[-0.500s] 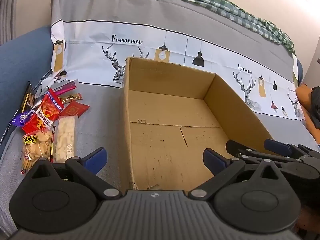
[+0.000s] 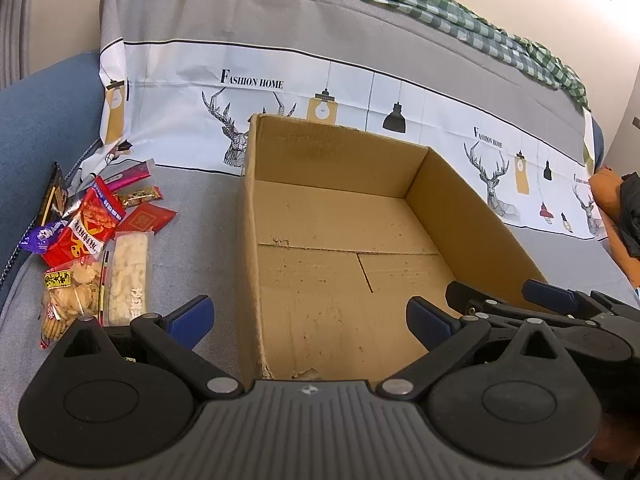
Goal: Organize snacks
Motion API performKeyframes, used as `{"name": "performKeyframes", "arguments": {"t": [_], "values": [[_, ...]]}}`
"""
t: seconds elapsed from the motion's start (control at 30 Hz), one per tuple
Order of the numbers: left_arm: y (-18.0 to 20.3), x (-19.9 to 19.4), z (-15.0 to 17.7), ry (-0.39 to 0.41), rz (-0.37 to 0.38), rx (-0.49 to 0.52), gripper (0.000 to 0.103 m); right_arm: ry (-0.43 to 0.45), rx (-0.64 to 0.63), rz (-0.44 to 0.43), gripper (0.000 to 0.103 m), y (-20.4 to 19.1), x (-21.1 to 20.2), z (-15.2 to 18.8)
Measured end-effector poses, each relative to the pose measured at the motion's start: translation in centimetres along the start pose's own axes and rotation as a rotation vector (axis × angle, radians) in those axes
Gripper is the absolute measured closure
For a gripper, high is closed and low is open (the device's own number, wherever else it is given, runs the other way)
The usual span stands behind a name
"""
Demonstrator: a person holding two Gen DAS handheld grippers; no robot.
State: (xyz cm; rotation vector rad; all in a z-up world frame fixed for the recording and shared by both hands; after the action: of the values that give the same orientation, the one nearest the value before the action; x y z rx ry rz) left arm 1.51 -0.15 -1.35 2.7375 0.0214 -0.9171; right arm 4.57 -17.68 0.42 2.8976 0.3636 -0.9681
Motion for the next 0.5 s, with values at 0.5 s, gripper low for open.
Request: {"name": "performKeyframes", "arguments": {"t": [0.5], "values": [[0.25, -0.15, -0.12, 0.013, 0.012, 0.005, 0.001, 0.008, 0.005, 0.002, 0.015, -0.10, 0.01, -0.08]]}}
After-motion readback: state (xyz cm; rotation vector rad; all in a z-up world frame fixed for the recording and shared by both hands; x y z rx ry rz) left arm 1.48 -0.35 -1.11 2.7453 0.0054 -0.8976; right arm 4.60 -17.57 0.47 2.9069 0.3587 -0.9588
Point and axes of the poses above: each gripper's, at about its wrist camera, not at the fingertips, and x roughly the way its jaws point, y to its right, z to its underside, the point moved 2 cm from there along x, roughly the way its jaws point, and after that the axes turned 3 degrees about z, right-handed, at the moved point
